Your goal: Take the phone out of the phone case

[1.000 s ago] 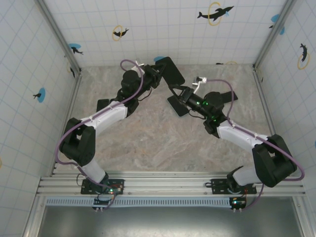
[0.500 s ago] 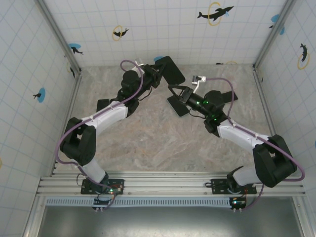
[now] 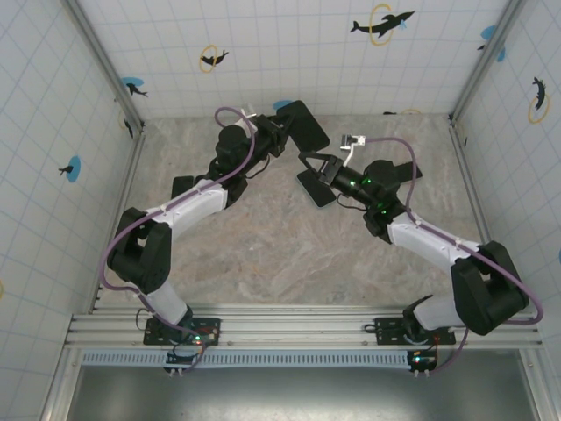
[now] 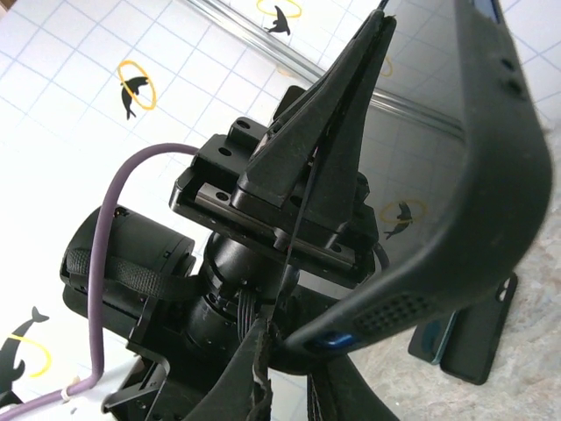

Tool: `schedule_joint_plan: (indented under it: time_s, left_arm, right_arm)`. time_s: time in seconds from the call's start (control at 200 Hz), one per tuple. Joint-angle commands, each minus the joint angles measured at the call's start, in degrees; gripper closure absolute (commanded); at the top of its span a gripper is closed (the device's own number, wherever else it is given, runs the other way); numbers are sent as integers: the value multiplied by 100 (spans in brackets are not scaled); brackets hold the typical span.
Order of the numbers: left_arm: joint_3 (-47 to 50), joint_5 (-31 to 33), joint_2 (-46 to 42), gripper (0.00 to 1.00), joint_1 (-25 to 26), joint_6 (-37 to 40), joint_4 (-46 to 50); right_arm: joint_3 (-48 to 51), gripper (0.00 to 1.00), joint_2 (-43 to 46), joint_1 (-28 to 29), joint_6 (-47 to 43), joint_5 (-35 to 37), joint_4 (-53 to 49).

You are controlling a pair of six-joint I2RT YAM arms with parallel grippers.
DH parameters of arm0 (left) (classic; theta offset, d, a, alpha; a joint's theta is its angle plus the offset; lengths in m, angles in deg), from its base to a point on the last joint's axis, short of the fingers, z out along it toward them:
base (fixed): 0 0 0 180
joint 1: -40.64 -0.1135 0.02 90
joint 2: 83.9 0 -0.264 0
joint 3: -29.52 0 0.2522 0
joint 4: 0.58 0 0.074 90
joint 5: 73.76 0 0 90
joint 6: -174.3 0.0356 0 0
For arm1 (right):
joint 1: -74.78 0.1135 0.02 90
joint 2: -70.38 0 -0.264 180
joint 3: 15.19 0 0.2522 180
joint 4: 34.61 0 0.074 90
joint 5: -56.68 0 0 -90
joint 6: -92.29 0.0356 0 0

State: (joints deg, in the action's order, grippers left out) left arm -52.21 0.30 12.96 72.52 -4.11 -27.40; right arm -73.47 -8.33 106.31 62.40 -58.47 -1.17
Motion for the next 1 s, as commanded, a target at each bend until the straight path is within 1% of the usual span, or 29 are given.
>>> schedule_joint_plan:
  time_s: [0.0, 0.125, 0.135, 0.155, 0.27, 0.455, 0.535, 0.591, 0.631, 0.636, 0.666, 0.756, 0.811, 0.856, 0.901, 0.936, 0.996]
  left_arm:
    - [-212, -282, -297, 100, 44, -256, -342]
    - [-293, -480, -384, 100, 36, -301, -232]
    - [-296, -502, -395, 100, 40, -301, -214]
    - [-306, -528, -416, 100, 43, -301, -191]
    - [-314, -641, -515, 100, 42, -385, -169]
    - [-356, -783, -588, 100, 39, -459, -205]
    - [-401, -862, -611, 100, 43, -318, -92]
    - [-403, -917, -644, 100, 39, -74, 17]
    - [-389, -981, -666, 100, 31, 143, 42]
    - [-387, -994, -667, 100, 25, 176, 46]
    - [-384, -1078, -668, 100, 4, 376, 54]
    - [-423, -1462, -645, 100, -125, 950, 173]
    - [-479, -1751, -632, 100, -223, 1464, 251]
    - [-531, -1887, -652, 100, -288, 1909, 546]
    - [-573, -2104, -681, 100, -341, 2316, 567]
    - [-655, -2285, -692, 100, -370, 2693, 644]
    - [-885, -2624, -699, 100, -410, 3423, 1041]
  right_arm:
    - [136, 90, 115, -177, -592, 223, -698]
    - [207, 92, 146, -283, -711, 265, -989]
    - [206, 92, 153, -286, -731, 419, -1025]
    - [206, 92, 155, -291, -775, 491, -1095]
    - [221, 93, 173, -296, -1130, 547, -1442]
    - [286, 93, 190, -318, -1463, 537, -1612]
    - [314, 93, 211, -379, -1389, 496, -1528]
    - [273, 92, 217, -397, -1330, 394, -1417]
    - [226, 89, 225, -401, -1336, 367, -1364]
    - [220, 89, 225, -401, -1336, 272, -1354]
    - [208, 85, 249, -410, -1350, 109, -1304]
    - [212, 71, 318, -500, -1494, -247, -1169]
    - [199, 66, 367, -585, -1678, -563, -1240]
    - [197, 62, 423, -658, -1908, -831, -1309]
    - [155, 58, 468, -754, -2206, -1189, -1458]
    - [76, 55, 488, -832, -2507, -1502, -1688]
    - [-136, 52, 482, -952, -3167, -2145, -2212]
